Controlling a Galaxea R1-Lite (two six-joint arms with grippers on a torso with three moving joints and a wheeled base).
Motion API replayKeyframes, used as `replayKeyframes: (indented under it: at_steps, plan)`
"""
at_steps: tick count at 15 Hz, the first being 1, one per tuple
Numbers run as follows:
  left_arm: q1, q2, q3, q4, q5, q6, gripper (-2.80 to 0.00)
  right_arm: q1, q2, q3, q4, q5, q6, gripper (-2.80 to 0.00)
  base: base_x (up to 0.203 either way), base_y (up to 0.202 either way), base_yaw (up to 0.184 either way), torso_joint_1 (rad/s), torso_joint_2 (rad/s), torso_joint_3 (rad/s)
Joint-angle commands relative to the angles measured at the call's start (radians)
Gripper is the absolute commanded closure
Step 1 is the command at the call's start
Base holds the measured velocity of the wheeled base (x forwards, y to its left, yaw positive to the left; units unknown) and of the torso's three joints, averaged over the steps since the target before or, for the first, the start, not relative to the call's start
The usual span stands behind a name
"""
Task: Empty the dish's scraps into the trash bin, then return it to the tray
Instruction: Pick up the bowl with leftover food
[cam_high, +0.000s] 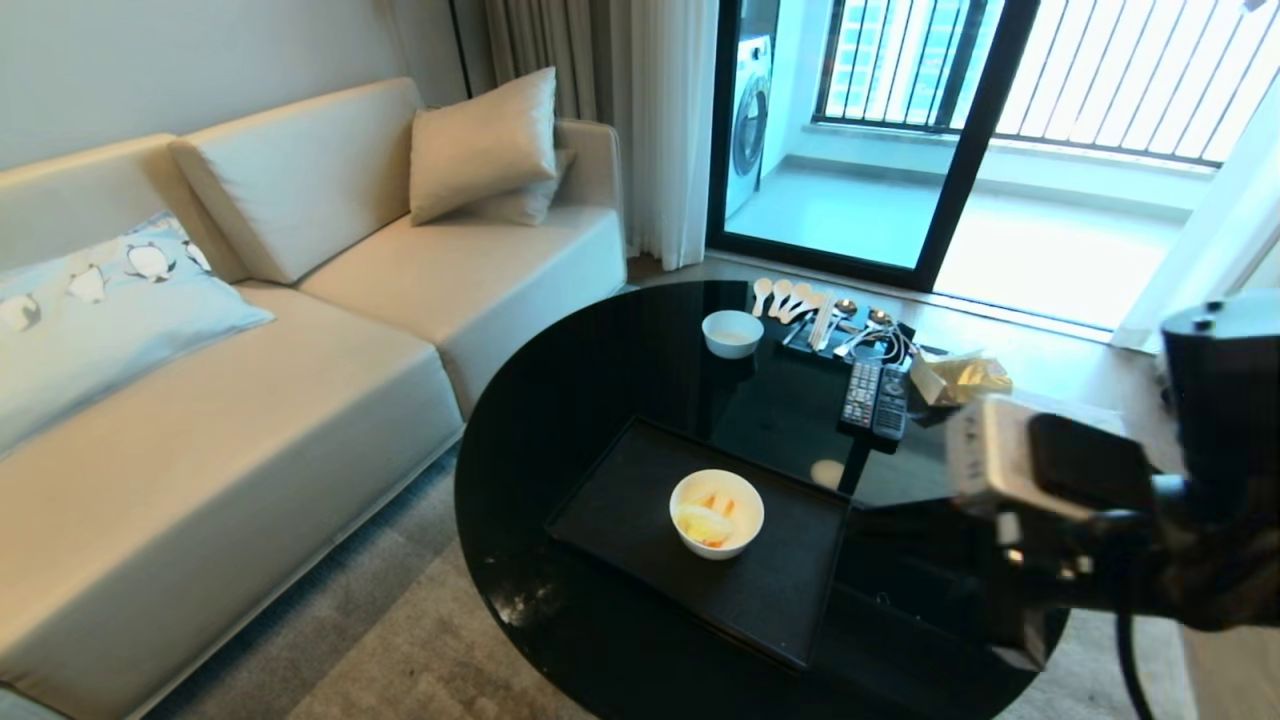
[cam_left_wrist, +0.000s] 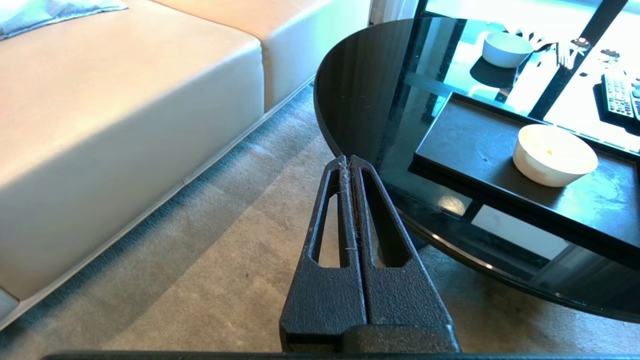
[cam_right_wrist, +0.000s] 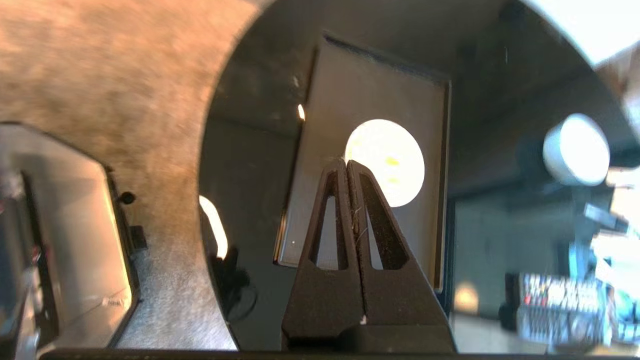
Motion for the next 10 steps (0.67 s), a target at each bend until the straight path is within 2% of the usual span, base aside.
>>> replayKeyframes:
  at_steps: [1,5,7,10]
  plan:
    - [0.0,0.0,0.0,0.0,0.0,-0.001,0.0,0.087,0.194,-0.094,-0.001,-0.186,0.11,0.0,0.0,0.0,0.0,0.0,0.0,0.0]
    - [0.0,0.0,0.0,0.0,0.0,-0.001,0.0,0.135,0.393,-0.256,0.005,-0.402,0.383,0.0,0.0,0.0,0.0,0.0,0.0,0.0]
    - [0.0,0.0,0.0,0.0,0.0,-0.001,0.0,0.14,0.498,-0.376,0.02,-0.47,0.486,0.0,0.0,0.0,0.0,0.0,0.0,0.0]
    - [0.0,0.0,0.0,0.0,0.0,-0.001,0.0,0.14,0.631,-0.558,0.097,-0.526,0.592,0.0,0.0,0.0,0.0,0.0,0.0,0.0]
